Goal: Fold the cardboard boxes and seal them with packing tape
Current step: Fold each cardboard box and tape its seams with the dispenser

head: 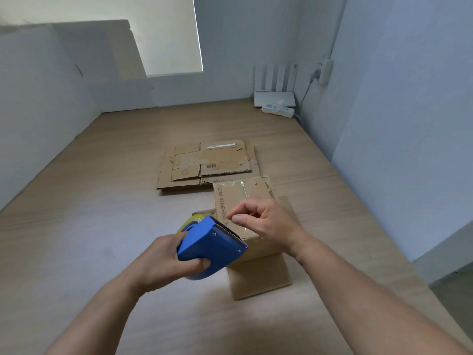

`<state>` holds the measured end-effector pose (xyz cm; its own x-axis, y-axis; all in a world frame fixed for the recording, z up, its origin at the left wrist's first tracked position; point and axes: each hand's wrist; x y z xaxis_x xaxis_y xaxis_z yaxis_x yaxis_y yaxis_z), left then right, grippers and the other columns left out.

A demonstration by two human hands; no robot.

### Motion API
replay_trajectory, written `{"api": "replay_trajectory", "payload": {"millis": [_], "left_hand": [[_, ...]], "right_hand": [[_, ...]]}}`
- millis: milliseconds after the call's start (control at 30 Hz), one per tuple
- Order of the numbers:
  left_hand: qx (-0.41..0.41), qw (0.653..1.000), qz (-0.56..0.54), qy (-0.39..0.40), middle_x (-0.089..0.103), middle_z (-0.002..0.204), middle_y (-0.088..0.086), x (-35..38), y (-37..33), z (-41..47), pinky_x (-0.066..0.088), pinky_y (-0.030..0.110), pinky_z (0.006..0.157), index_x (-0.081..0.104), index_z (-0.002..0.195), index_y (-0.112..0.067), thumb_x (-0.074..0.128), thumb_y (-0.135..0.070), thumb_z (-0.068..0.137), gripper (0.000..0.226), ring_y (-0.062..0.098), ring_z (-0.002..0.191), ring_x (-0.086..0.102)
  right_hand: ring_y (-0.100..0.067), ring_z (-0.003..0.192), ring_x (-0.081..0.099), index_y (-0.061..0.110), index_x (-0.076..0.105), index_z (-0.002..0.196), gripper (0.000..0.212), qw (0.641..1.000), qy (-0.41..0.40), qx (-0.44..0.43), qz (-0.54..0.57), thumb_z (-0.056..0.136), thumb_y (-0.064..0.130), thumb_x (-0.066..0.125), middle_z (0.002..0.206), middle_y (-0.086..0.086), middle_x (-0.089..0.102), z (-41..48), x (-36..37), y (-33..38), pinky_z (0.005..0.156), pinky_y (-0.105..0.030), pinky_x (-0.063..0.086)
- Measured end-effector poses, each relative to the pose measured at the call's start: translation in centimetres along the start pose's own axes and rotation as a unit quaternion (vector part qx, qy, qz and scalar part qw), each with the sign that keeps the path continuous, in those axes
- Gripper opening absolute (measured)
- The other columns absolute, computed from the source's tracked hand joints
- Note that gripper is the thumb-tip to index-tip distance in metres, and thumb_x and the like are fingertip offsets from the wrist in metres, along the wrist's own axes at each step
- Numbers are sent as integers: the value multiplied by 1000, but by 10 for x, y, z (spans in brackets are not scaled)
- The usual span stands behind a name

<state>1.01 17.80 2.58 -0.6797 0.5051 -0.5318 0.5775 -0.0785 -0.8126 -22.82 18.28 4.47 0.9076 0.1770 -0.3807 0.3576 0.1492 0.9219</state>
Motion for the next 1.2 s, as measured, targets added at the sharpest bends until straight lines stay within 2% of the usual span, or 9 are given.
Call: {"api": "replay_trajectory", "payload": {"millis": [133, 300, 400, 567, 633, 733, 833, 1000, 1200], "left_hand": [[-45, 999, -1, -24, 69, 83, -19, 5, -6, 9, 52, 20, 61, 66, 87, -34, 65, -80, 45, 62, 4, 72, 65], [-68, 997, 1, -27, 70, 77, -13, 5, -18, 15, 49, 21, 60, 67, 83, -28, 62, -85, 39, 73, 10, 67, 66], [-80, 997, 15, 9, 71, 78, -10, -8, -25, 15, 48, 24, 65, 68, 85, -25, 62, -86, 36, 79, 12, 70, 67], [-136, 990, 40, 24, 74, 76, 0, -60, -3, -12, 51, 37, 69, 72, 82, -22, 64, -92, 20, 94, 18, 66, 70], [-179, 981, 66, 39, 74, 76, 3, -71, 6, -19, 53, 44, 76, 72, 87, -14, 67, -90, 20, 101, 23, 68, 71], [-206, 971, 112, 51, 74, 73, -2, -66, 10, -12, 52, 32, 66, 70, 86, -15, 62, -87, 27, 93, 18, 65, 71], [-221, 963, 145, 43, 72, 69, -5, -59, 11, 0, 47, 25, 61, 69, 83, -17, 55, -87, 31, 89, 14, 62, 70], [-231, 957, 169, 56, 73, 71, -3, -49, 11, 18, 49, 25, 64, 68, 85, -17, 51, -90, 29, 94, 14, 65, 70], [-247, 946, 204, 50, 71, 80, -1, -46, 20, 37, 48, 27, 68, 69, 87, -19, 54, -84, 41, 81, 17, 73, 69]], "right_hand": [[4, 72, 54, 13, 71, 89, 8, 995, -54, -19, -77, 90, 13, 63, 79, 10, 62, -1, 1, -6, 68, -6, 40], [-1, 69, 54, 13, 69, 83, 8, 989, -106, -34, -94, 89, 12, 63, 73, 9, 60, -2, -4, -15, 66, -12, 42], [1, 61, 55, 19, 67, 75, 15, 995, -98, 14, -19, 88, 11, 65, 61, 14, 59, -7, -3, -24, 61, -13, 44], [2, 41, 49, 18, 66, 65, 23, 959, -248, 129, 48, 85, 6, 66, 49, 10, 60, -33, -44, -61, 46, -8, 36], [0, 40, 47, 16, 67, 65, 21, 954, -238, 177, 35, 85, 8, 66, 50, 6, 60, -42, -53, -75, 44, -14, 38], [-2, 38, 43, 15, 67, 66, 21, 948, -233, 210, 42, 86, 10, 64, 50, 6, 58, -38, -45, -86, 41, -20, 38], [-4, 39, 41, 16, 66, 65, 21, 942, -252, 221, 36, 85, 11, 64, 47, 9, 57, -33, -46, -89, 46, -25, 38], [-7, 44, 44, 12, 65, 64, 20, 931, -270, 245, 8, 85, 13, 63, 53, 7, 58, -34, -49, -98, 57, -29, 39], [-15, 53, 46, 12, 60, 58, 26, 922, -258, 290, -8, 84, 11, 61, 54, 3, 55, -28, -44, -105, 61, -34, 43]]}}
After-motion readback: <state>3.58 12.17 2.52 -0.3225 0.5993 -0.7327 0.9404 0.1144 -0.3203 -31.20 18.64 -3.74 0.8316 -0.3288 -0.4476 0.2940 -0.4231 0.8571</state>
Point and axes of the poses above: each hand's wrist, its own z-axis towards the middle knuckle, its own x-axis out of the palm, y = z × x
